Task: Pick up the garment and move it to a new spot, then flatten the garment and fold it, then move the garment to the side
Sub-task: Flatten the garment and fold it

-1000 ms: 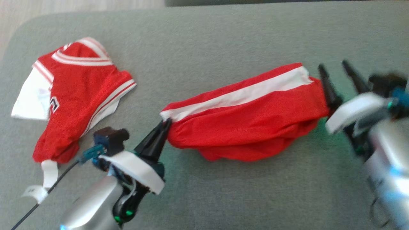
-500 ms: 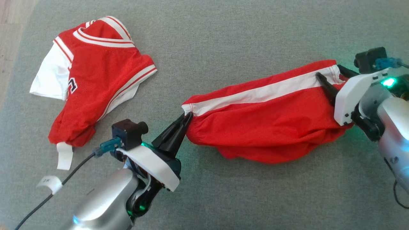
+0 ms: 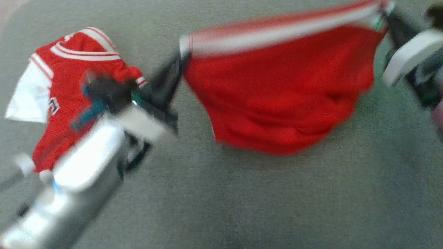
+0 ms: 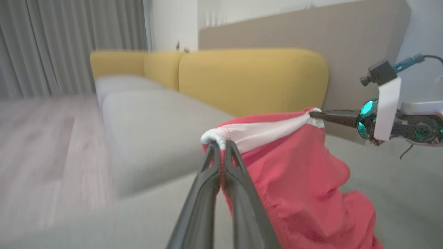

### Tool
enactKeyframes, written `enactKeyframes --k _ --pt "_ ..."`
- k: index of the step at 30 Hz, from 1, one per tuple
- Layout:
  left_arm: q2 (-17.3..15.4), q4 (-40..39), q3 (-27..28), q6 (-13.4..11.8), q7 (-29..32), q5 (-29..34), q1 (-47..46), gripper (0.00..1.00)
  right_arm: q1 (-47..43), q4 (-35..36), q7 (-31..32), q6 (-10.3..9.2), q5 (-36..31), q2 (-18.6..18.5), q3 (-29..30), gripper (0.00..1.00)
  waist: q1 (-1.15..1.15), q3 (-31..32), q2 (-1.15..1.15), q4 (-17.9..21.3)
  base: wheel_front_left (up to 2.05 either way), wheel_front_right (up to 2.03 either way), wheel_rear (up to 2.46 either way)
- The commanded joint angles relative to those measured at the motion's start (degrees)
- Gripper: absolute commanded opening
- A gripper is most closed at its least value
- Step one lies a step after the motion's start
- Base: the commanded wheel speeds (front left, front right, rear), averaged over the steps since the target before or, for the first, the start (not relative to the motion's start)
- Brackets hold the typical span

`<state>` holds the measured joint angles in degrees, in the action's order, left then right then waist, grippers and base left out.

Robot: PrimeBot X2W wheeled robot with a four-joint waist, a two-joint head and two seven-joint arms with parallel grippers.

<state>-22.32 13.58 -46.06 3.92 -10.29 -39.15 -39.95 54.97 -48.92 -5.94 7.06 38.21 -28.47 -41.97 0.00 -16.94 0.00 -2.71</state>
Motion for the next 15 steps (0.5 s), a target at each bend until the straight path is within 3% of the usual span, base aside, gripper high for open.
enactKeyframes --k 1,9,15 --pt "-1.3 -1.8 3.5 -0.5 -1.1 1.3 -6.5 0.00 2.6 0.5 -1.5 0.43 -0.5 -2.2 1.0 0.00 0.00 -1.0 0.00 1.8 0.00 0.00 0.00" --pt "6.2 7.6 6.0 0.7 -4.3 10.8 -32.7 0.00 19.7 -0.4 -8.8 0.43 -10.2 -6.6 13.4 0.00 0.00 -4.9 0.00 8.9 0.00 0.00 0.00" --pt "9.6 10.3 7.8 2.3 -4.7 12.3 -34.4 0.00 16.4 8.1 -9.0 0.43 -19.1 -6.9 24.6 0.00 0.00 -5.7 0.00 12.4 0.00 0.00 0.00"
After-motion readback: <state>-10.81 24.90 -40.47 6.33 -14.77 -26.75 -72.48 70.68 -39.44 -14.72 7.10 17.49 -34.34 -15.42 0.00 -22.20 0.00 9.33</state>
